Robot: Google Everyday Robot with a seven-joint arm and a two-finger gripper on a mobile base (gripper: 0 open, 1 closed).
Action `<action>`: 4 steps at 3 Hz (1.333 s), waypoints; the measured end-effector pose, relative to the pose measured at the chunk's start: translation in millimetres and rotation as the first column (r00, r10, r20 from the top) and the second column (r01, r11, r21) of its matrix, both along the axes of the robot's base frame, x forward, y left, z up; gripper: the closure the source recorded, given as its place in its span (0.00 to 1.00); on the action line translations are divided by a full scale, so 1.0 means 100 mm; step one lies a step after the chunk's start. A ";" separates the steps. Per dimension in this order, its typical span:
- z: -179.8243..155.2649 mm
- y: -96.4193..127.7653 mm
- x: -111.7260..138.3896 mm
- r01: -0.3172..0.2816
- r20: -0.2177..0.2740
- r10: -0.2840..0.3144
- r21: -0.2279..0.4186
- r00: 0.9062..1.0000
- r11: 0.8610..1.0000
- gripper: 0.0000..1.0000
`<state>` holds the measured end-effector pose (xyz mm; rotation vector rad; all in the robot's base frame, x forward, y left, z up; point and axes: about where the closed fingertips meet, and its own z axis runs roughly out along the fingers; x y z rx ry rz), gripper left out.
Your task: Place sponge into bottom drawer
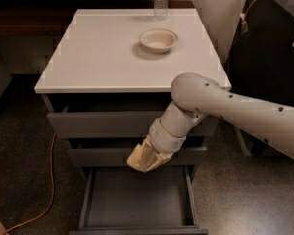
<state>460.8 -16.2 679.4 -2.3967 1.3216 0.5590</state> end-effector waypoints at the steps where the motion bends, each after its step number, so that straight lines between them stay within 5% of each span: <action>1: -0.40 -0.08 0.12 0.030 0.031 -0.028 -0.043 0.999 0.999 1.00; 2: -0.40 -0.08 0.12 0.030 0.030 -0.028 -0.043 0.999 0.999 1.00; 4: -0.97 -0.25 0.28 0.083 -0.012 -0.085 -0.153 0.996 0.985 1.00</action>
Offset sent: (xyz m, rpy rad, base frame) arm 0.0092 -0.0065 -0.0333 -0.0369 -0.0191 -0.0236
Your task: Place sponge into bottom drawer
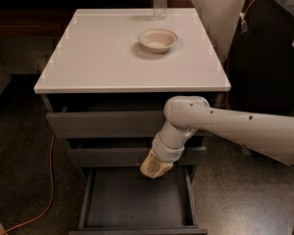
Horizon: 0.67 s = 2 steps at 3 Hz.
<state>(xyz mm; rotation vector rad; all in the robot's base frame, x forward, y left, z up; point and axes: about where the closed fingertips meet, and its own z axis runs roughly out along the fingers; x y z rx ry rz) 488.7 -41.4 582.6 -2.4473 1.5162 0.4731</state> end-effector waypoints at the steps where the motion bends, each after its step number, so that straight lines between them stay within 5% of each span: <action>1: -0.40 -0.12 0.08 0.025 -0.009 -0.026 -0.037 1.000 0.999 1.00; 2: -0.70 -0.20 0.13 0.049 0.017 -0.048 -0.045 0.999 0.998 1.00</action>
Offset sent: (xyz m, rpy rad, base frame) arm 0.0228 -0.0325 -0.1063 -0.0501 -0.0648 -0.0869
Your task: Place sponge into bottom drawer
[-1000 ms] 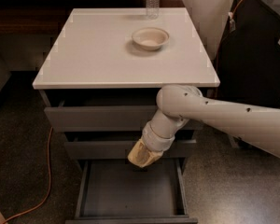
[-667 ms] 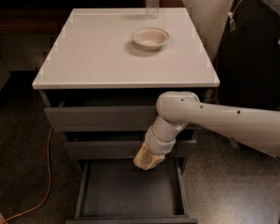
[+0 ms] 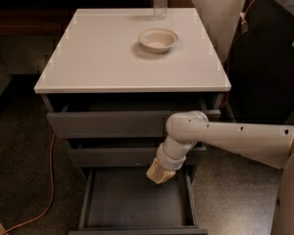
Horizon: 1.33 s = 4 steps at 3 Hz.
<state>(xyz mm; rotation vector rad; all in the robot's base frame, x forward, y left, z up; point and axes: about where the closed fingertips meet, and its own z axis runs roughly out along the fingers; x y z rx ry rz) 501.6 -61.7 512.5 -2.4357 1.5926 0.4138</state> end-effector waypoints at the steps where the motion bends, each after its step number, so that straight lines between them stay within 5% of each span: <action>1: -0.27 0.03 0.00 -0.003 0.029 0.003 0.007 1.000 1.000 1.00; 2: -0.62 0.08 0.01 -0.014 0.078 0.016 -0.023 0.997 1.000 1.00; 4: -1.32 0.14 0.02 -0.038 0.087 0.041 -0.035 0.995 0.999 1.00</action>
Offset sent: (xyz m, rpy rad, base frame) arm 0.0031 0.0116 -0.0865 -0.0637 -0.1379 0.0273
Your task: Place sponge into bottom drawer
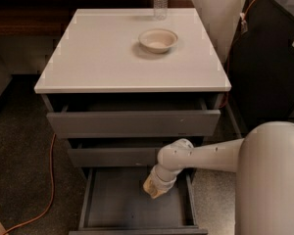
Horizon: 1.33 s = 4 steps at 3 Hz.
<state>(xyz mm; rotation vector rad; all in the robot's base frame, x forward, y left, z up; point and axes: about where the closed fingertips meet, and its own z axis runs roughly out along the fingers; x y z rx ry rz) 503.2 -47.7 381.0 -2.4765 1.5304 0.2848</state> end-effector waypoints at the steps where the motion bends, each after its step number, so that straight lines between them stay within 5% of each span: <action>1: 0.00 0.00 0.00 0.000 0.000 0.000 0.000 1.000 1.000 1.00; 2: -0.45 0.05 -0.02 -0.003 -0.049 0.004 0.013 0.999 1.000 1.00; 4: -1.22 0.30 -0.01 -0.009 -0.015 0.011 0.090 1.000 0.996 1.00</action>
Offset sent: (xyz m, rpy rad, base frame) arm 0.0051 0.0098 -0.0963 0.0241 0.1107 0.0033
